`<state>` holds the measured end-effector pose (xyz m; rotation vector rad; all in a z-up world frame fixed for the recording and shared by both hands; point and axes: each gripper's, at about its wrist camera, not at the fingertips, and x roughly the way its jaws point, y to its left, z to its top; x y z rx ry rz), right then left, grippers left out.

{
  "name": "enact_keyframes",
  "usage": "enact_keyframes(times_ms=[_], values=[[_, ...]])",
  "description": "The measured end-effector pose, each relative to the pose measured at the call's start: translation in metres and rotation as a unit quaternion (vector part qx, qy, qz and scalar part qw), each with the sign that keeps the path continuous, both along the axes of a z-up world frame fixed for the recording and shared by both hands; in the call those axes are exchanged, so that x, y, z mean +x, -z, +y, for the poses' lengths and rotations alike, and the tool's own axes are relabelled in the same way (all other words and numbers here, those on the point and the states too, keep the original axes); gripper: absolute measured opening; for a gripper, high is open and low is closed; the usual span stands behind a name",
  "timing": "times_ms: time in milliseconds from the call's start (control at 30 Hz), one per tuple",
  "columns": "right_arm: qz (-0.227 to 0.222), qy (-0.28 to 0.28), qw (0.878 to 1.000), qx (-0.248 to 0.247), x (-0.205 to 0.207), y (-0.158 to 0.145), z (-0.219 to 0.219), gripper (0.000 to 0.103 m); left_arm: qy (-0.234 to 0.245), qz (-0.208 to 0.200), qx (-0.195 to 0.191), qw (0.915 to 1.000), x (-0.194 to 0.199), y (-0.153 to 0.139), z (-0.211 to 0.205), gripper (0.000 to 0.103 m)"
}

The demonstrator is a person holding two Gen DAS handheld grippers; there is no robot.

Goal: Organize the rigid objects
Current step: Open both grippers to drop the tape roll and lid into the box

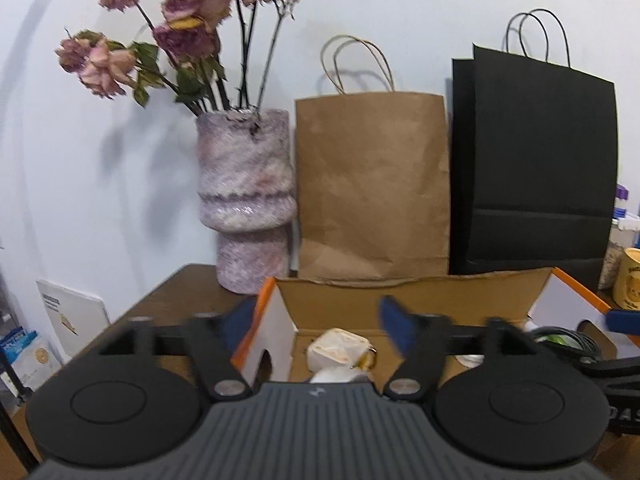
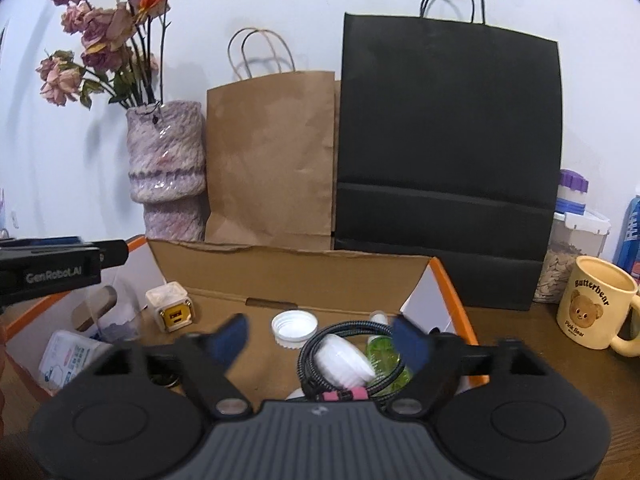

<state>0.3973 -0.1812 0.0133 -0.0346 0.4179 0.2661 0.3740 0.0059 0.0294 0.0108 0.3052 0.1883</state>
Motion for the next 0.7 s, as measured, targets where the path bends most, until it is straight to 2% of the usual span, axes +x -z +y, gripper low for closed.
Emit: enact_keyframes(times_ms=[33,100,433,700], values=[[-0.003,0.004,1.000,-0.001,0.000,0.000,-0.001,0.095,-0.004,-0.006,0.001,1.0000,-0.002,0.000,0.000,0.086],[-0.008,0.011,1.000,-0.004,-0.001,0.000,-0.001,0.103,-0.006,-0.008,-0.004,0.9999,-0.002,-0.002,0.002,0.103],[-0.013,0.019,1.000,-0.008,-0.002,-0.002,-0.002,0.103,-0.013,-0.016,-0.021,0.9996,-0.004,-0.005,0.007,0.103],[-0.027,0.030,0.999,-0.007,-0.023,-0.012,-0.012,0.103,-0.010,-0.031,-0.028,0.9991,-0.022,-0.011,0.007,0.103]])
